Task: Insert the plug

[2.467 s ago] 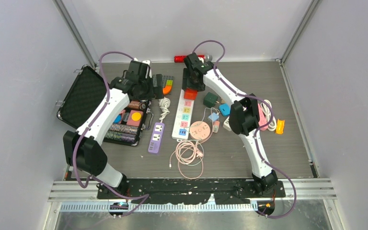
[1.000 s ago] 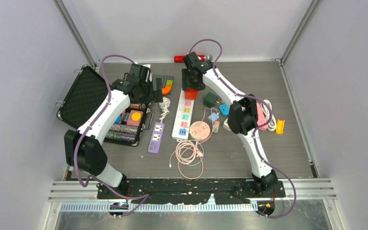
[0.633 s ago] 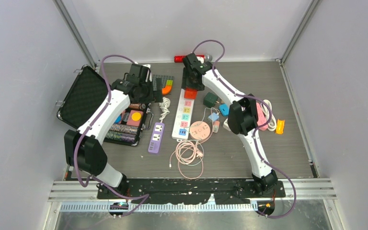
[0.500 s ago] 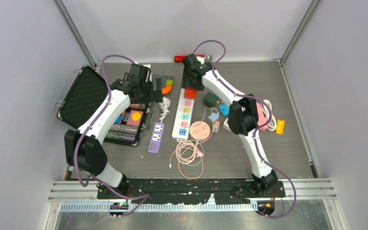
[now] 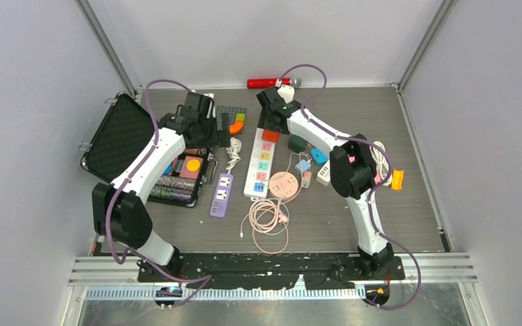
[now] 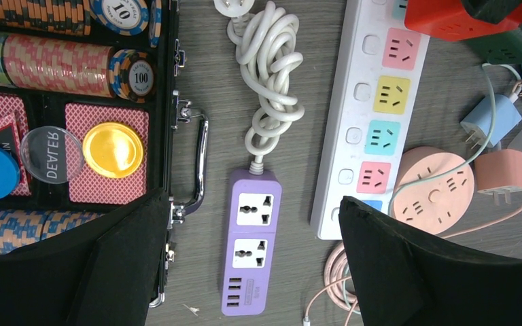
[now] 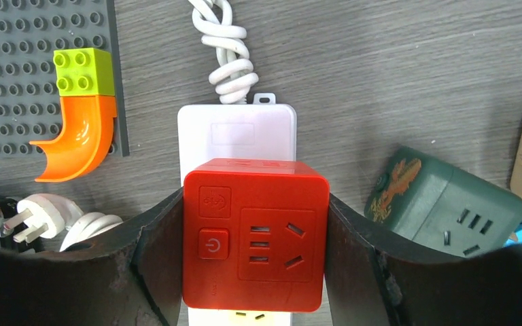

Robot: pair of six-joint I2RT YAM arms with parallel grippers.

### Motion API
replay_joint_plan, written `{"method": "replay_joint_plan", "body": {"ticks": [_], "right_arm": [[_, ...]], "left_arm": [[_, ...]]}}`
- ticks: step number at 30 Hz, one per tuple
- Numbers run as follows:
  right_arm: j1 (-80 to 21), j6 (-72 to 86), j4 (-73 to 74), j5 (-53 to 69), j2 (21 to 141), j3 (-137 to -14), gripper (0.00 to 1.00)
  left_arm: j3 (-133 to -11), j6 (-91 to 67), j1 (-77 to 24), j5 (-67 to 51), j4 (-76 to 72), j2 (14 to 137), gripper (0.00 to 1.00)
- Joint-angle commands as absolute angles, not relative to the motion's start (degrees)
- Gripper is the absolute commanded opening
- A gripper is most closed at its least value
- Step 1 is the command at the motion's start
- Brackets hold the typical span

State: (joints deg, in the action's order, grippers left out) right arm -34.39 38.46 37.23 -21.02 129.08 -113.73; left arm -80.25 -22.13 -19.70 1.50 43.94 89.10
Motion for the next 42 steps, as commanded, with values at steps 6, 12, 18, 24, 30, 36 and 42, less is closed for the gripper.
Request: {"method": "replay_joint_plan", "body": {"ticks": [6,12,18,24,30,36,42], "right_arm": [[-37.15,40.43,40.76,-27.11,127.40,-105.70,0.05],[-37.60,41.08,37.16,-28.34,128.69,-106.32,0.05],[-37.62,40.09,29.17,-29.60,125.35,-103.33,0.06],[-37.66,38.40,24.30,-29.49,124.25,-101.77,0.05],[-37.66,37.78,20.28,-31.07,121.93,-98.94,0.05],[-37.79,35.80,14.39,-33.49,118.65,-95.05,0.05],[-37.94,34.30,12.47,-34.82,118.99,-94.85,0.05]], "left_arm": [[-78.17,-22.58,-19.34,1.94,41.56,88.01,0.93],[-76.91,-22.85,-19.33,1.19,40.79,87.50,0.92],[-75.21,-22.75,-19.34,1.12,39.84,86.53,0.92],[-74.01,-22.93,-19.33,0.52,39.11,86.14,0.92],[-73.61,-22.85,-19.32,0.59,38.86,85.71,0.92],[-73.61,-22.85,-19.34,0.61,38.79,85.85,0.92],[-73.63,-23.03,-19.34,0.53,38.76,86.02,0.92]]}}
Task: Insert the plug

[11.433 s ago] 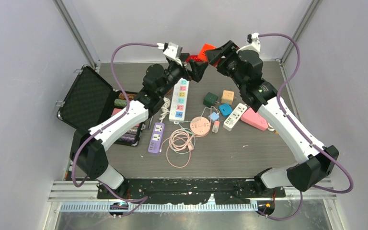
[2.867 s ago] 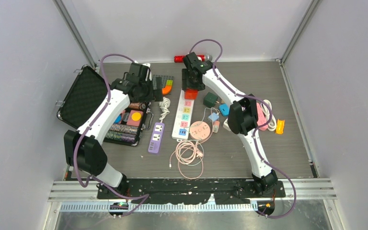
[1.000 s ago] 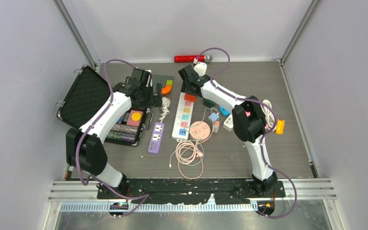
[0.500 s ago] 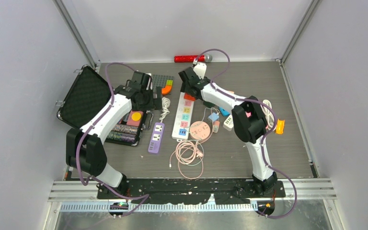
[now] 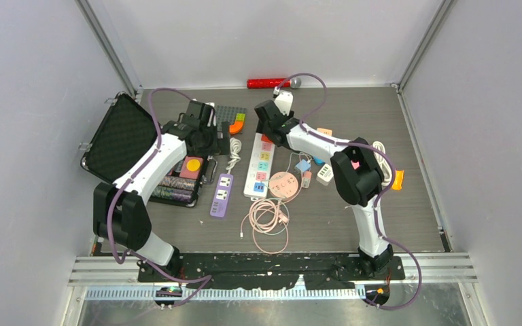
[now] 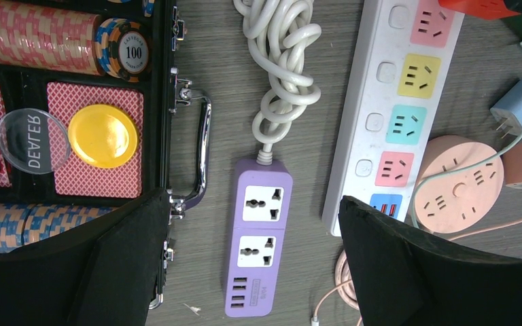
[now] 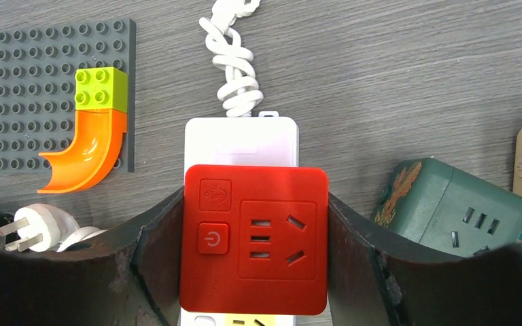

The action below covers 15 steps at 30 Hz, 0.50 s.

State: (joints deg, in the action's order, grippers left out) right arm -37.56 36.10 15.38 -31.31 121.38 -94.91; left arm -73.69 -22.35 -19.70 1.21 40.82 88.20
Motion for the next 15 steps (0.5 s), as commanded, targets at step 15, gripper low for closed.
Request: {"method": "replay_joint_plan", "body": {"ticks": [15], "right_arm": [[-38.37,31.46,5.29,-35.13,117.33,-91.93,0.06]], "left_arm": [[-74.00,-22.84,-19.34,0.79,38.94,86.73,0.92]]}}
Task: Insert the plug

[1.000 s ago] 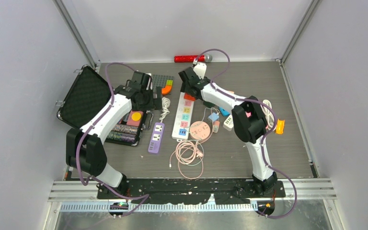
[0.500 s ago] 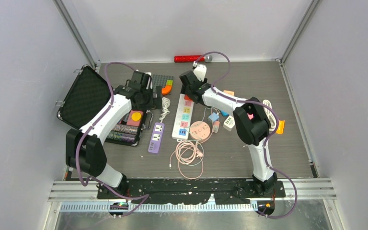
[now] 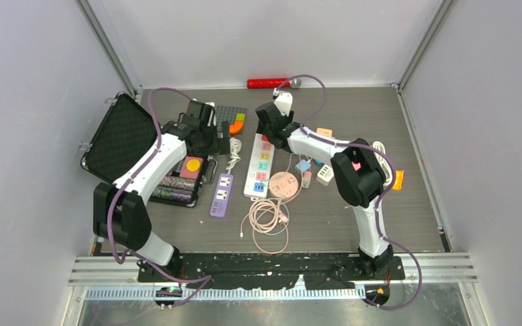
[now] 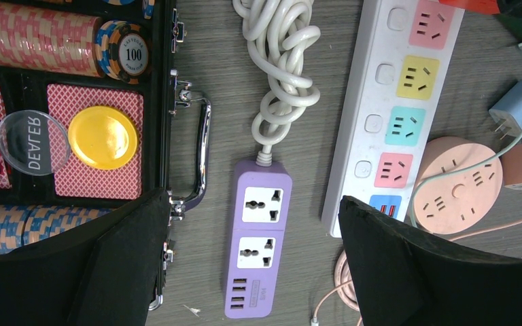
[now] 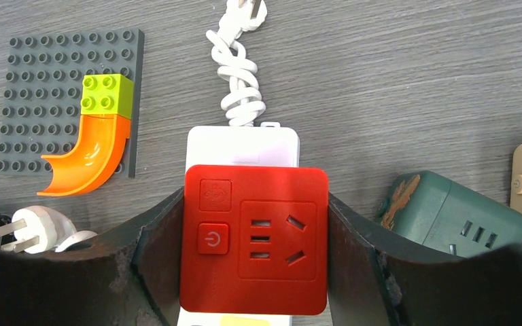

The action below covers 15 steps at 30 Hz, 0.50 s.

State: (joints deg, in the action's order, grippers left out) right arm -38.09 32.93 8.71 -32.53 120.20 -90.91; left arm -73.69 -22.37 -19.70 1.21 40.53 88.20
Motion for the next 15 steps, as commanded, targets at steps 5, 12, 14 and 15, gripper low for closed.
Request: {"method": "replay_joint_plan", "body": {"ticks": [5,12,14,15], "right_arm": [[-38.41,31.64,4.73,-34.69,117.32,-90.69,0.05],[-38.36,30.12,3.72,-33.12,118.22,-91.16,0.05],[-38.40,30.12,3.70,-32.46,118.68,-90.96,0.05],[-38.41,30.32,3.74,-31.96,118.88,-90.74,0.05]], "left_arm": [[-73.94,-22.85,-19.34,0.79,38.89,86.75,0.92],[-74.14,-22.85,-19.34,0.66,39.18,87.03,0.92],[-74.02,-22.77,-19.34,0.80,39.16,86.90,0.92],[-73.98,-22.70,-19.34,0.93,39.12,86.86,0.92]]}}
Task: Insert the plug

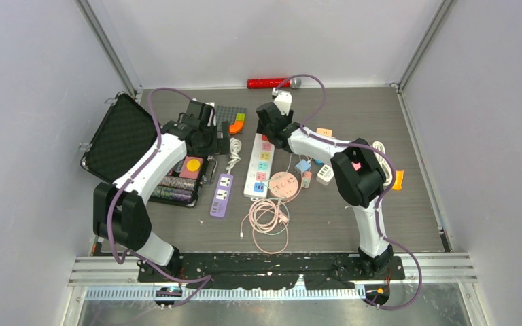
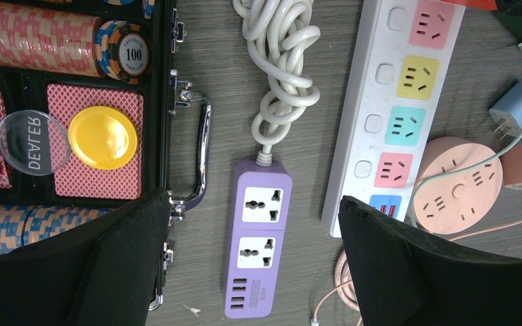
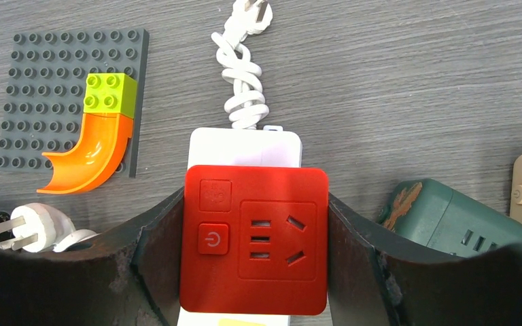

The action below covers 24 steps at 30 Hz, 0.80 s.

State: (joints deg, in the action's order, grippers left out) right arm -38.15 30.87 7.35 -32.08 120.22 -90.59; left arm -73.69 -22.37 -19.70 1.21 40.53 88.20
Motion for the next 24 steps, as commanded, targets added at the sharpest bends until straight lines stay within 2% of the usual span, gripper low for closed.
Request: {"method": "replay_joint_plan", "body": {"ticks": [1,13,24], "right_arm": [[-38.36,30.32,3.77,-31.67,118.94,-90.59,0.05],[-38.52,29.60,3.86,-29.50,119.00,-87.72,0.05],[-38.00,28.70,10.57,-35.06,118.62,-90.55,0.05]], "left_arm": [[-73.97,-22.68,-19.34,0.92,39.23,86.77,0.92],[-73.85,-22.67,-19.31,1.04,39.24,86.70,0.92],[-73.44,-22.76,-19.34,0.89,39.04,86.67,0.92]]}}
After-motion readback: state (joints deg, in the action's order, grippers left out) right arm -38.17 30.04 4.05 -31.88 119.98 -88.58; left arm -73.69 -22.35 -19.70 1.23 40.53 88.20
